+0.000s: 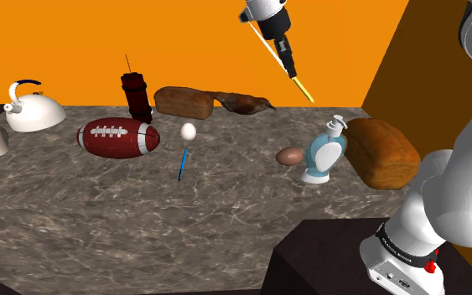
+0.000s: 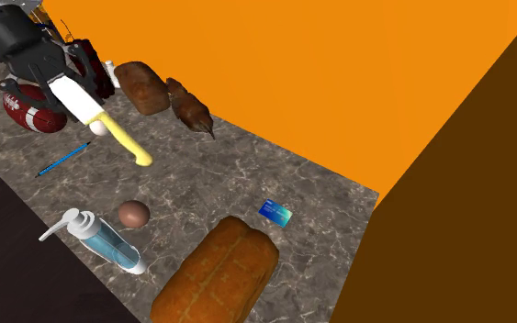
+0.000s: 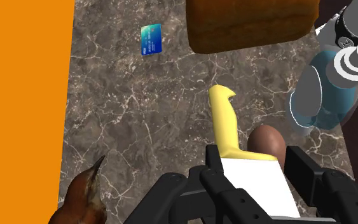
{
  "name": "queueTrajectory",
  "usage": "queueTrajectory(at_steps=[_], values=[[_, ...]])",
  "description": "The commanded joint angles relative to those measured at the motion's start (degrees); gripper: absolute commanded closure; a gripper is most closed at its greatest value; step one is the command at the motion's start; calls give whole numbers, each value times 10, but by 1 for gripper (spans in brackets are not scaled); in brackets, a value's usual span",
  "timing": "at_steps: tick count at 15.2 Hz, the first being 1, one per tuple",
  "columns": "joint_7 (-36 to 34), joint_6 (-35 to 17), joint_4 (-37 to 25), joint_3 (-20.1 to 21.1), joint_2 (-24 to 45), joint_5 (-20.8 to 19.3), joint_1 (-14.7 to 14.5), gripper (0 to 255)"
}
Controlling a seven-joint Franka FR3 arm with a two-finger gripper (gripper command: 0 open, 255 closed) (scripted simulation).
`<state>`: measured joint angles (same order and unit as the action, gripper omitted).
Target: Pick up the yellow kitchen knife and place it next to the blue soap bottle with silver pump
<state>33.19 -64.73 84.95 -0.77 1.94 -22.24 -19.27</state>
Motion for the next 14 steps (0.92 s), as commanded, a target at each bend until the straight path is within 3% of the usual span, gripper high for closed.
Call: queueTrajectory(at_steps=[1, 14], values=[[-10, -8, 11, 2, 0, 4, -2, 255], [-44, -107, 134, 0, -20, 15, 1, 255]])
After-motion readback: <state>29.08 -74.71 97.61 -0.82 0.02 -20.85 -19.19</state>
